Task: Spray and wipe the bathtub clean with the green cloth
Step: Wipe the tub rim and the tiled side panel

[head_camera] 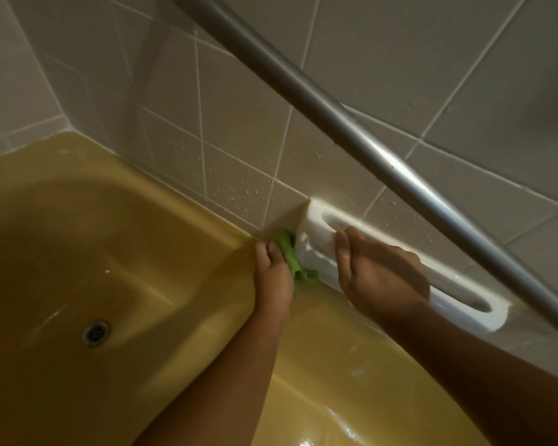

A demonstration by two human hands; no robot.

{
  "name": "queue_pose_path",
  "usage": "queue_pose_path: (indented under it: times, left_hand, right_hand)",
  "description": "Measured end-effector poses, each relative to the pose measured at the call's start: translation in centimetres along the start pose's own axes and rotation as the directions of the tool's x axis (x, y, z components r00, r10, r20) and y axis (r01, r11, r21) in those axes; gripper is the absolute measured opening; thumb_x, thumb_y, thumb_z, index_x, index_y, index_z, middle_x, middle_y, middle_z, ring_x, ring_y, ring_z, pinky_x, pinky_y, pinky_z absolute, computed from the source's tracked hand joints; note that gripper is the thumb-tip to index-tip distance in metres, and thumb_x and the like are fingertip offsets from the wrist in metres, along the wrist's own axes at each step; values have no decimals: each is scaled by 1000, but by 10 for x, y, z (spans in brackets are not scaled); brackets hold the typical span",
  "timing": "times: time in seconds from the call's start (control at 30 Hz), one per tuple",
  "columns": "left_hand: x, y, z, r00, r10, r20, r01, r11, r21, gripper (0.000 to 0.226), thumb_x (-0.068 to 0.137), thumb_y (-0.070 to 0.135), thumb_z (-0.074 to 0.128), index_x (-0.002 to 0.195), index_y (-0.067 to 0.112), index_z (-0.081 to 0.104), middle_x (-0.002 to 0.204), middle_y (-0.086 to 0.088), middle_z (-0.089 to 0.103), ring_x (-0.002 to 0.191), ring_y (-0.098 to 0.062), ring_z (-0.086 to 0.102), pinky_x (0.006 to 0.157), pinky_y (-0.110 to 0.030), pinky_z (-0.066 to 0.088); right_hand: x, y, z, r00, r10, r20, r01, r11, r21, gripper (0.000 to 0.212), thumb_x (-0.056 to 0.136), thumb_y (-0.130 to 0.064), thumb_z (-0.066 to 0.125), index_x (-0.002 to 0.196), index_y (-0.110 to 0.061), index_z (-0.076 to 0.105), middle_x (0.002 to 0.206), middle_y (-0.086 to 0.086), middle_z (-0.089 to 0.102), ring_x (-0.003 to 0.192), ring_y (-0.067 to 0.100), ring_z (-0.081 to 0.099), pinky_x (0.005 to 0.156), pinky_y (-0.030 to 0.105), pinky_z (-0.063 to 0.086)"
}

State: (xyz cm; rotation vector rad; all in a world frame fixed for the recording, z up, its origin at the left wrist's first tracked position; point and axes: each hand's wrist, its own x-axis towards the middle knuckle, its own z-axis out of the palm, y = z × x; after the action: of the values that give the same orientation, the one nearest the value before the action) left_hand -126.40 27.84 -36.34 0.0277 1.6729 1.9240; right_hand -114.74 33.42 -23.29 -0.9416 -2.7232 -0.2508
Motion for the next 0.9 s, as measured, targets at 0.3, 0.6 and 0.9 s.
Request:
queue_pose_path:
  times: [0.3, 0.6, 0.9]
  left_hand:
    - [-28, 100, 8, 674, 656, 339, -732, 534, 422, 26, 106, 36, 52, 125, 22, 62, 124, -4, 61, 114, -19, 57, 94, -36, 51]
    - [-63, 92, 41, 438, 624, 647, -721, -187, 668, 32, 103, 36, 43, 101, 14, 65, 98, -15, 62, 93, -35, 54, 87, -45, 44]
    - [-98, 109, 68, 302, 307, 902, -865, -309, 395, 26, 100, 35, 54, 102, 12, 65, 103, -18, 63, 95, -38, 59, 80, -48, 51]
  right_hand:
    - [-5, 10, -2, 996, -85, -2, 84, 986, 142, 30, 105, -46, 27, 102, -28, 51, 78, 0, 64, 73, 28, 67, 60, 36, 36]
    - [-87, 93, 11, 967, 60, -246, -19, 986, 164, 25, 103, -36, 46, 112, -22, 65, 102, 3, 71, 89, 30, 64, 78, 38, 36]
    - [-111, 122, 20, 972, 4, -235, 61, 962, 267, 37, 106, -35, 40, 132, -14, 57, 115, 9, 60, 100, 31, 52, 87, 43, 38]
